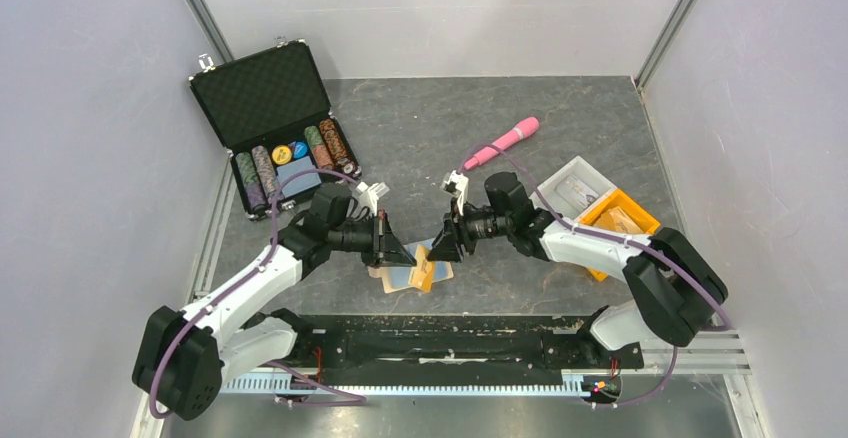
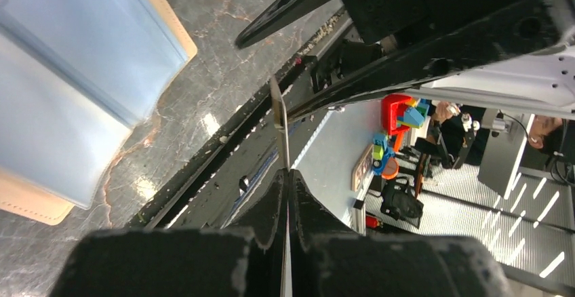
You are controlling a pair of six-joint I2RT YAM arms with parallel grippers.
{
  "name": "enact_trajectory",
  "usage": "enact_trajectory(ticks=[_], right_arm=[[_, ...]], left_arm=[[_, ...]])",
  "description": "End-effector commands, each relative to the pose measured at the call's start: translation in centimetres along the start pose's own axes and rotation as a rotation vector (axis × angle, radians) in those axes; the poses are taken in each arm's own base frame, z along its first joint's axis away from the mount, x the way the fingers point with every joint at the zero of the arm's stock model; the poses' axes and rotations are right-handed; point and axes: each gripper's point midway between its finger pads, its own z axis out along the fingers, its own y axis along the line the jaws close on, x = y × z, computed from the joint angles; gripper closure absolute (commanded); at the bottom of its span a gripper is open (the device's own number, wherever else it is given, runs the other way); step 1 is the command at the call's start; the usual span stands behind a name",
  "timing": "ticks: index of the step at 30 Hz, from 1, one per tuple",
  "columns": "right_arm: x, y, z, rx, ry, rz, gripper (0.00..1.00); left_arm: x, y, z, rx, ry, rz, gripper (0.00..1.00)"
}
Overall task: Take the credit cards out of the card holder
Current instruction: Place the credit card in the storage box.
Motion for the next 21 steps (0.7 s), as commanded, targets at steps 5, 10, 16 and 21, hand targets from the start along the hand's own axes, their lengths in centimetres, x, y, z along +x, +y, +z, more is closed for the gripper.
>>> enact_trajectory(ticks=[5, 10, 16, 21], right_arm=[[-0.2, 2.9, 0.1, -0.194, 0.007, -0.013, 0.6], [-0.6, 4.5, -0.5, -0.273, -0.029, -0.016, 0.8], [-1.1, 4.7, -0.8, -0.26, -0.056, -0.008, 1.0], [-2.0, 3.0, -1.8, -0.165, -0.117, 0.063, 1.0]], left_arm=[[0.4, -2.6, -0.2, 0.143, 0.051, 0.044, 0.98], [0.4, -2.5, 0.0, 0.139, 0.059, 0.035, 0.98], [0.1, -2.4, 0.0, 0.121, 0.053, 0.041, 0.9], [-0.7, -2.5, -0.6, 0.06, 0.031, 0.089, 0.37]])
